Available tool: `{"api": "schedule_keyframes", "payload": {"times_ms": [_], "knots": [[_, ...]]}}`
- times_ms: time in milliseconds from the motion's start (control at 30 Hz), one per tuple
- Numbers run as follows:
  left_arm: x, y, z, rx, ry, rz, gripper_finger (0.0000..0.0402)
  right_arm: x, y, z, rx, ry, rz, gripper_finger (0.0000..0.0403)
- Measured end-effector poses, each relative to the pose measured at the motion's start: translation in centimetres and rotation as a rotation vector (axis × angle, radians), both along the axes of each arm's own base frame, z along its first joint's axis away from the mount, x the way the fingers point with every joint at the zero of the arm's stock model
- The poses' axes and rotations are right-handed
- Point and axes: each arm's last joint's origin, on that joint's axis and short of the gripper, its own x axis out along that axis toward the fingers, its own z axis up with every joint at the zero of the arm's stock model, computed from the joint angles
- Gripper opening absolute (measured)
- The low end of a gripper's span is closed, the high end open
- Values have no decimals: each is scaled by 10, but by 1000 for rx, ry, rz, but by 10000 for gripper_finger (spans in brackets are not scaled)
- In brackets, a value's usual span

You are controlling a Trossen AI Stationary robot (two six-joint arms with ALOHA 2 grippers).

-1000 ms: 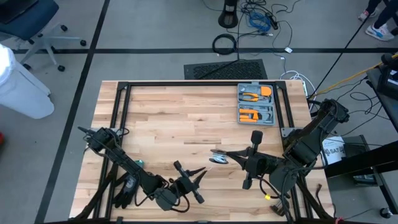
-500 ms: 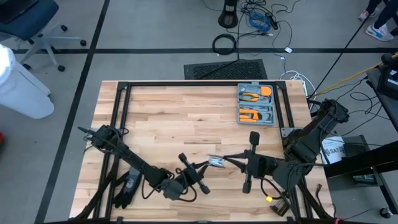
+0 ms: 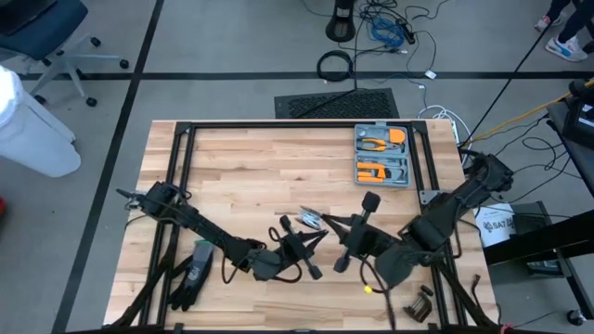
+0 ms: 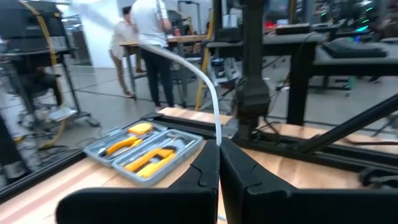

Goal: Coil cords
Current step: Coil the white wire onto the spool

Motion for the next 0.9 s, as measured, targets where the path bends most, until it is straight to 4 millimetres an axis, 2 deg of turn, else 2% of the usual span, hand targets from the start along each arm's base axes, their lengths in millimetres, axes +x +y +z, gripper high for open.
{"api": "schedule_keyframes", "payload": {"times_ms": [167, 300, 567, 900], "knots": [[-1, -4, 2, -2, -20, -45, 2, 9, -10, -10, -16, 48, -47, 0], [-5, -15, 7, 49, -4, -61, 2, 7, -17, -19, -17, 107, -71, 0], [-4, -29, 33, 121, -15, -38, 2, 6, -18, -24, 37, 152, -27, 0], [-13, -41, 38, 159, 4, -21, 1, 3, -18, -29, 44, 237, 30, 0]]}}
